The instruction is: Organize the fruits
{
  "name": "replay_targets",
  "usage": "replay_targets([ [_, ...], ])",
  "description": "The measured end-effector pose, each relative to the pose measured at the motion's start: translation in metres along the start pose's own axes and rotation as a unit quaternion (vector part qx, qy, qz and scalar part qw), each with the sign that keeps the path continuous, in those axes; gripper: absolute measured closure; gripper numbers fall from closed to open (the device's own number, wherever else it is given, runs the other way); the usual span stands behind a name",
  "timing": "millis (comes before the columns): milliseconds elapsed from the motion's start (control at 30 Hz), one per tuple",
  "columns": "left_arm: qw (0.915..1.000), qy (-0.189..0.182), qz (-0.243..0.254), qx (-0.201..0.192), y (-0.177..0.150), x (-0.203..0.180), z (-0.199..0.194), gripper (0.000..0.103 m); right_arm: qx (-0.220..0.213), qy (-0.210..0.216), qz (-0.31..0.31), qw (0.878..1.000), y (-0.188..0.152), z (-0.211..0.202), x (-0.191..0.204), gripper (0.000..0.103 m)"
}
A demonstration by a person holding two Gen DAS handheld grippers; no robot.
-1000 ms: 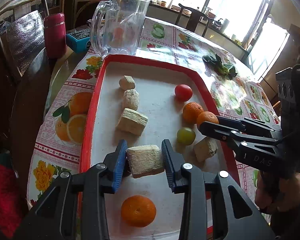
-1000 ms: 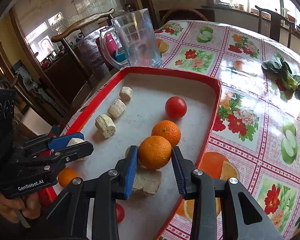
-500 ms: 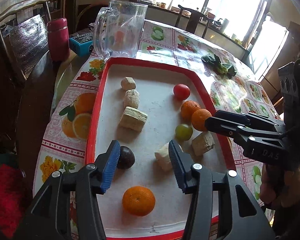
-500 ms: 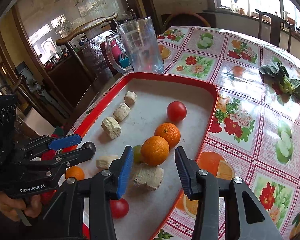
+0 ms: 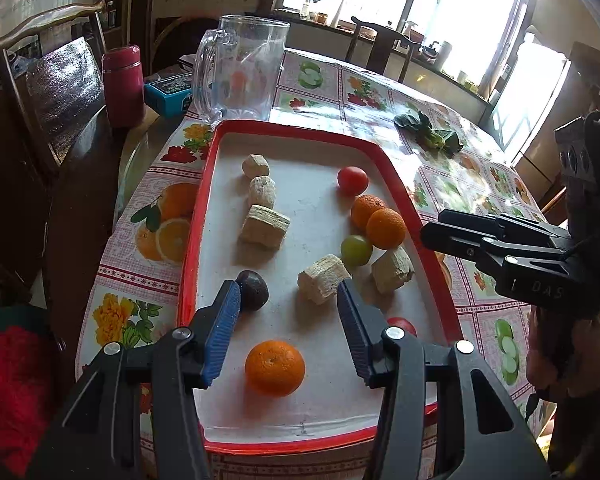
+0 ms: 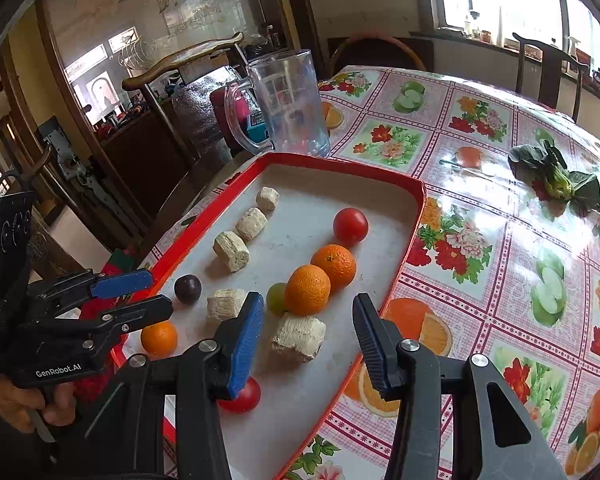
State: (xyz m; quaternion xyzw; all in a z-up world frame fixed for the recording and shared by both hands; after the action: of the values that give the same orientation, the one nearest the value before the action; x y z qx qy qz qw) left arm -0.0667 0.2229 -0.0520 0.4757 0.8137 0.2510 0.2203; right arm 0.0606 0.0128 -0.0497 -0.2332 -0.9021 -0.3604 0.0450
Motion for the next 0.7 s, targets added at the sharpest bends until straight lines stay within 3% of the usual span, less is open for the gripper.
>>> replay_targets([
  [133, 1.0000, 0.003, 0.001, -0.004, -0.004, 0.000, -0.008, 0.046, 0.007, 0.001, -0.013, 1.000, -0.003, -0.003, 0.002, 0.054],
  [200, 0.9999, 0.008, 0.001, -0.011, -0.006, 0.000, -0.014, 0.035, 0.008, 0.003, -0.020, 1.000, -0.005, -0.005, 0.002, 0.049],
  [267, 0.9998, 0.013, 0.002, -0.015, -0.008, 0.001, -0.018, 0.032, 0.006, 0.004, -0.028, 1.000, -0.006, -0.007, 0.004, 0.042],
  [700, 0.9970, 0.055, 0.028, -0.048, -0.023, -0.005, -0.048, 0.024, 0.008, 0.014, -0.089, 0.996, -0.018, -0.021, 0.015, 0.020],
])
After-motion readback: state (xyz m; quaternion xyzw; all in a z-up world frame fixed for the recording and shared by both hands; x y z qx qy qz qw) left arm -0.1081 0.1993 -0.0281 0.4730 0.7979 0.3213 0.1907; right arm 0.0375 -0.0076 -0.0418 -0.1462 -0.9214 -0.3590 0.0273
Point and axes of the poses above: each gripper's, at about its wrist camera, not at the fingertips, and z roughly the way its jaws point, x to its left, y to its top, the point moved 1 cm from there along z, roughly the way its jaws point, and after that the axes turned 7 degrees about y, right-handed, at the moved point
